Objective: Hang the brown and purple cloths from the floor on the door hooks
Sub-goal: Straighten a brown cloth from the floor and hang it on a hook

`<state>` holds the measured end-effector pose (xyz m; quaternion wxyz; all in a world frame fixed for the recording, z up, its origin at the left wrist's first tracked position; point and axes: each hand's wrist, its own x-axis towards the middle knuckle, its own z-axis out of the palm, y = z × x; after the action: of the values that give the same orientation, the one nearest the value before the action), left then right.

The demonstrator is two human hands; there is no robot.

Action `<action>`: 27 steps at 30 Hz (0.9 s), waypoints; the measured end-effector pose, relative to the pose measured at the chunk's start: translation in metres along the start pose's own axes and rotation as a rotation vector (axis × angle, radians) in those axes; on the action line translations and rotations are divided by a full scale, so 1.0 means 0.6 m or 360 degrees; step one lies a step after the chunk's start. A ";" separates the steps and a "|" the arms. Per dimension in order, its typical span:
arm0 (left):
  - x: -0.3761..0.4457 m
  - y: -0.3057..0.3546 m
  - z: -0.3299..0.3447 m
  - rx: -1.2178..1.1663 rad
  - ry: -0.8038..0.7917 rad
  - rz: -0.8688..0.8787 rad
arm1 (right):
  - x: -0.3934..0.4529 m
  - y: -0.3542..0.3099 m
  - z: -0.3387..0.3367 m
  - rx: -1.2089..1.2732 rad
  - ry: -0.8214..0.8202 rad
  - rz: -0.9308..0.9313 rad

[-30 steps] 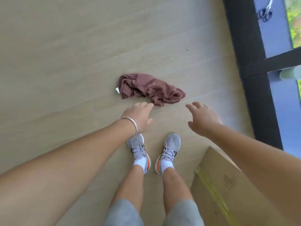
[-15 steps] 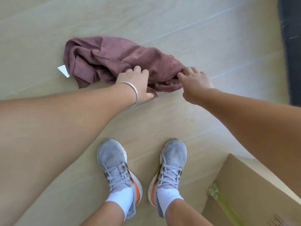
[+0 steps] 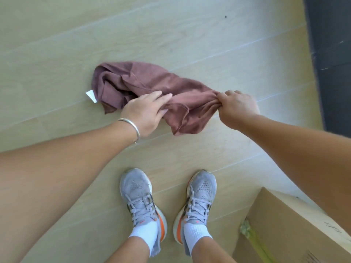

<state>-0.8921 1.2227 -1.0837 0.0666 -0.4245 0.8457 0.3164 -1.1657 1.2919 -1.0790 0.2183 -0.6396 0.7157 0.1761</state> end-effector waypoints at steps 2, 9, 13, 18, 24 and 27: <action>-0.027 -0.003 -0.068 -0.0365 0.0216 -0.0040 | -0.015 -0.005 -0.053 0.0211 0.0071 0.0042; -0.067 -0.015 -0.333 -0.1050 0.0754 -0.0529 | -0.006 -0.075 -0.306 0.0136 0.0169 -0.0139; -0.075 -0.053 -0.495 -0.0991 0.1001 -0.0601 | 0.020 -0.131 -0.473 -0.0153 0.0313 -0.0301; -0.113 -0.105 -0.688 -0.0823 0.1140 -0.0688 | 0.046 -0.219 -0.673 -0.0281 0.0456 -0.0396; -0.166 -0.136 -0.924 -0.0787 0.1523 -0.0871 | 0.053 -0.334 -0.908 -0.0218 0.0819 -0.0539; -0.197 -0.138 -1.025 -0.0918 0.1712 -0.0929 | 0.043 -0.380 -1.005 -0.0119 0.0996 -0.0617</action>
<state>-0.6589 0.9025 -0.5918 -0.3969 -0.7347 0.4935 0.2432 -0.9942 0.9228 -0.5785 -0.0053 -0.7937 0.6065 -0.0466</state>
